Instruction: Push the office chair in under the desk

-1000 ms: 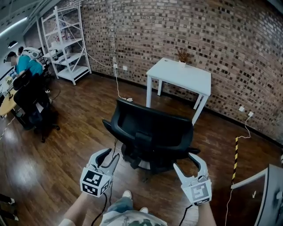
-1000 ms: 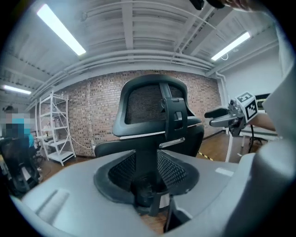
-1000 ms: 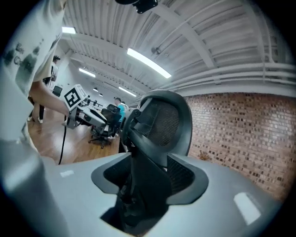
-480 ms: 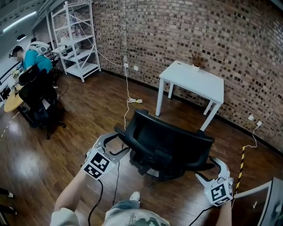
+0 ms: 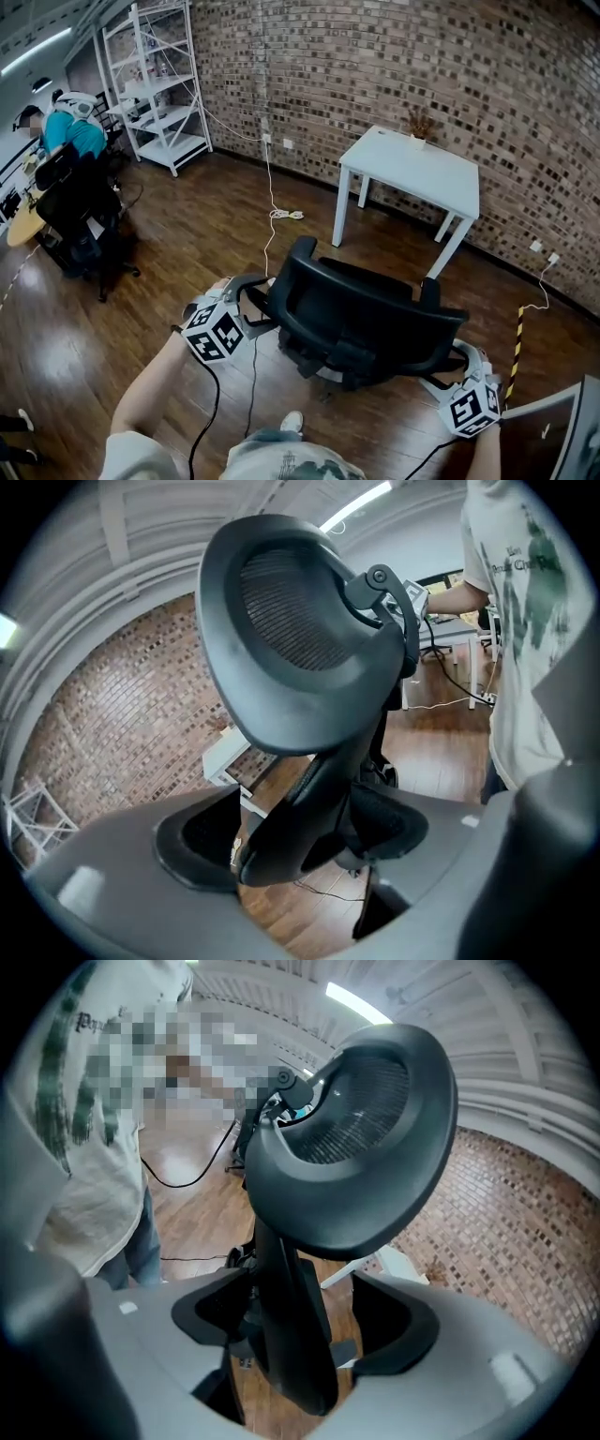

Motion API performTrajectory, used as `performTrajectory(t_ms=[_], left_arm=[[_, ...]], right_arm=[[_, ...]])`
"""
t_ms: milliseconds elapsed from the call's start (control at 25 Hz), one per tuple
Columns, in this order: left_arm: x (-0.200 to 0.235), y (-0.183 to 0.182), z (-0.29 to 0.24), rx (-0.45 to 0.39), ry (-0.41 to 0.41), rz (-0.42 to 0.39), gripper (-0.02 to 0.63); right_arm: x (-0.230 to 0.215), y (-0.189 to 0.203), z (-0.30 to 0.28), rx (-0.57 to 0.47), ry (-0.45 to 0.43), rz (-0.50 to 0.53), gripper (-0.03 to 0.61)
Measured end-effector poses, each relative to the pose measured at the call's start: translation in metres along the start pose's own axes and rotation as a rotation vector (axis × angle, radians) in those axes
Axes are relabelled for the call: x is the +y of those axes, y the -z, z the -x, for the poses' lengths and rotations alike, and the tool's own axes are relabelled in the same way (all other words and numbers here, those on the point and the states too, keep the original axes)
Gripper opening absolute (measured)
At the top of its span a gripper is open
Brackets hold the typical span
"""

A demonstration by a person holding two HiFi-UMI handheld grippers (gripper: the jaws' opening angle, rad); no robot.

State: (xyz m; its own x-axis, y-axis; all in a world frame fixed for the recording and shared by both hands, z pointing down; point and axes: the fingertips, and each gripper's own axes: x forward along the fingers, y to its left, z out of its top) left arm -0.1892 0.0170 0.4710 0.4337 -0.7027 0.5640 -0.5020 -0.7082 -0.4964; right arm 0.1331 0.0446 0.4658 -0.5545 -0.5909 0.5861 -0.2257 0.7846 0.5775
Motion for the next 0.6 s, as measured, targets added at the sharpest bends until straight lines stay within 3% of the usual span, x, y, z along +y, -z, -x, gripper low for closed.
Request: performTrajectory(t_ms=[160, 200, 360, 600], left_arm=[[0.0, 0.012, -0.009, 0.048, 0.003, -0.098, 0.352], [0.001, 0.011, -0.011, 0.046, 0.004, -0.108, 0.335], [0.004, 0.005, -0.015, 0.024, 0.039, -0.113, 0.333], [0.018, 0.007, -0.029, -0.01, 0.046, -0.123, 0.339]], right_arm=[[0.007, -0.006, -0.012, 0.007, -0.018, 0.03, 0.335], [0.008, -0.008, -0.013, 0.005, -0.028, 0.038, 0.297], [0.009, -0.009, -0.021, -0.01, -0.073, 0.046, 0.212], [0.003, -0.007, -0.033, 0.011, -0.075, 0.054, 0.196]])
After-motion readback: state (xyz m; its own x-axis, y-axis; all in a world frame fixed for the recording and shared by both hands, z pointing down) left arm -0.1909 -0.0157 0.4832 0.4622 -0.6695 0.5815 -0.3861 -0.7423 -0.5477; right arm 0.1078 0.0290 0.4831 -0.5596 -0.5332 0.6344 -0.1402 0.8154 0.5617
